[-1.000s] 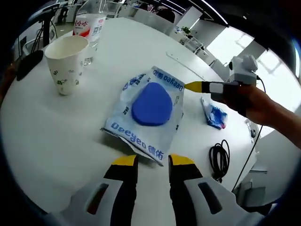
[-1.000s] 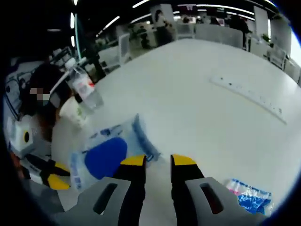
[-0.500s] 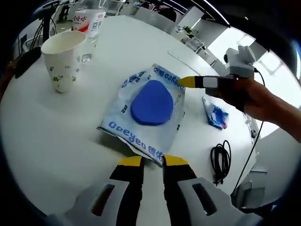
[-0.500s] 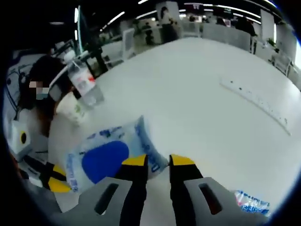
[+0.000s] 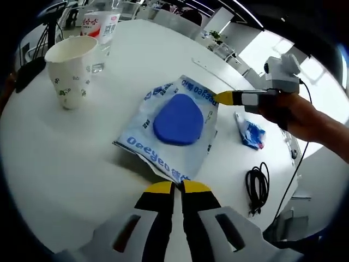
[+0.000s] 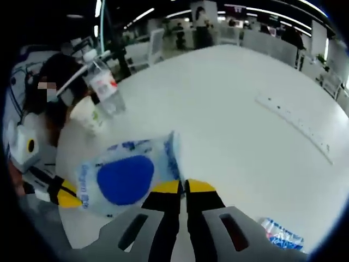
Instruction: Arrange the tabletop items into an orderly group along one side of the table until the central work area is clear of visible clutter.
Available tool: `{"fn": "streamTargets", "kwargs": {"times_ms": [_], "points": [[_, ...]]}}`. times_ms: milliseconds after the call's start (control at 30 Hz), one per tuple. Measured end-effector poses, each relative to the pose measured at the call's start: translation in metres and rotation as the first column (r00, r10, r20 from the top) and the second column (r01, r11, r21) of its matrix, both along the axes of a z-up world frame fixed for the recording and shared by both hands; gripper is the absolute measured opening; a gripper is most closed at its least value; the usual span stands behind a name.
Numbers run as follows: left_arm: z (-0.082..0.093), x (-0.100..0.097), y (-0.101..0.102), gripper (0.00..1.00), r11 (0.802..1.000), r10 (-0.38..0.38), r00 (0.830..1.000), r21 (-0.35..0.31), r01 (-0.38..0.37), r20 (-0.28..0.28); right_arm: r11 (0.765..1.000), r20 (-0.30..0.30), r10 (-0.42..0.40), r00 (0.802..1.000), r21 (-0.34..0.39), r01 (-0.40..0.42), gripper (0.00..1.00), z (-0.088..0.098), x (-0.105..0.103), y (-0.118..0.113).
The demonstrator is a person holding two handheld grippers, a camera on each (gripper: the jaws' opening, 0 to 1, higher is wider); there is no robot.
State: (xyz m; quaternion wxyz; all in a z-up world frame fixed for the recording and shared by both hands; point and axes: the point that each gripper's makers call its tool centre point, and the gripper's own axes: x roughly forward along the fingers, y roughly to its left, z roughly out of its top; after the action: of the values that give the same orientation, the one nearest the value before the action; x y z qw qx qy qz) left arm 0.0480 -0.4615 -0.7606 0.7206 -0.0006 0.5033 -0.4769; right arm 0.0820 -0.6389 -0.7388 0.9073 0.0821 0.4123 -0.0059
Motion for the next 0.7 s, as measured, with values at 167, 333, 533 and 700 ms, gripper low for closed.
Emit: {"fn": "streamTargets", "kwargs": {"times_ms": [167,333,533,700], "points": [[0.004,0.006,0.000,0.00,1.000,-0.006,1.000,-0.008,0.006,0.016,1.000,0.024,-0.011,1.000,0.002,0.011,0.00,0.007,-0.003,-0.001],[0.010,0.013,0.000,0.00,1.000,-0.006,0.999,-0.017,0.006,0.033,0.999,0.059,-0.037,0.998,0.003,0.037,0.00,0.018,-0.009,-0.003],[0.017,0.027,-0.002,0.00,0.999,-0.019,0.998,-0.028,0.021,0.067,0.996,0.089,-0.092,0.992,0.012,0.091,0.00,0.024,-0.025,-0.005],[0.023,0.037,-0.006,0.00,0.999,-0.034,0.995,-0.035,0.038,0.091,0.990,0.102,-0.143,0.985,0.025,0.141,0.00,0.026,-0.042,-0.007]]}}
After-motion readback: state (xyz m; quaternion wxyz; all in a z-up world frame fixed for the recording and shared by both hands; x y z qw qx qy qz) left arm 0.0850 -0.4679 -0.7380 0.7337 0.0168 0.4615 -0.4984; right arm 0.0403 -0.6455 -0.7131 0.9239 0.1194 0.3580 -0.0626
